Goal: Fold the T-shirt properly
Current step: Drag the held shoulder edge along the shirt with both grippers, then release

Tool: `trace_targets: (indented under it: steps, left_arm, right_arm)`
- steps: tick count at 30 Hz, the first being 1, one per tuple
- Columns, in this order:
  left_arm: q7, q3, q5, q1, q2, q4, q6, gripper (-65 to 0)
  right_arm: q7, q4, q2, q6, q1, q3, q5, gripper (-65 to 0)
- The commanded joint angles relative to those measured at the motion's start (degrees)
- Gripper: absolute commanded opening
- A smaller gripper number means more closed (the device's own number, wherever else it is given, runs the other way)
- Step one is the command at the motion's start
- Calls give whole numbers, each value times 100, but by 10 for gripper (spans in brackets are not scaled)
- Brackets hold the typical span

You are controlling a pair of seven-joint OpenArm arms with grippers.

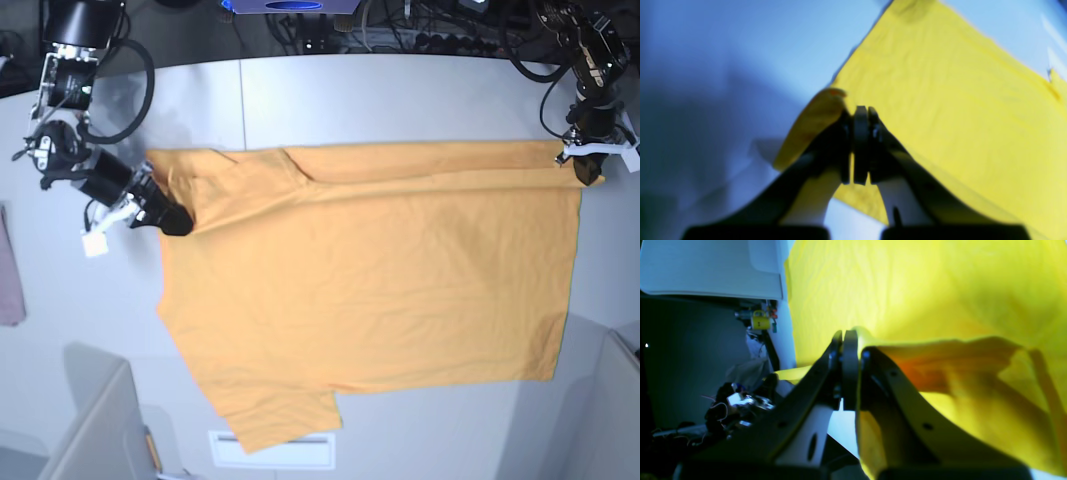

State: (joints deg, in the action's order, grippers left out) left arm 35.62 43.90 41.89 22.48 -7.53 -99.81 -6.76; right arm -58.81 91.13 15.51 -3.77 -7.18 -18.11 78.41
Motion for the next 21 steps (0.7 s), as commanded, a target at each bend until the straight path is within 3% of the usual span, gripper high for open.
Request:
trace_targets:
  steps: [1,10,14,21]
  left_arm:
    - [-50,54,35,-142,-69,-81,-31,-650]
    - [179,45,27,-450,-104,-81,-14,-650]
    - [161,1,27,-468,-122,-81,417,-650]
    - [188,-139,0,-723,-131,-45,452,-650]
  right_arm:
    - [92,25,89,-23,177,-22,154,-650]
    - [65,-520,89,-23,643,461,154,-650]
    - [65,-722,89,-23,916,716,154,-650]
    - [65,-1197,124,-23,1364,1112,146,-650]
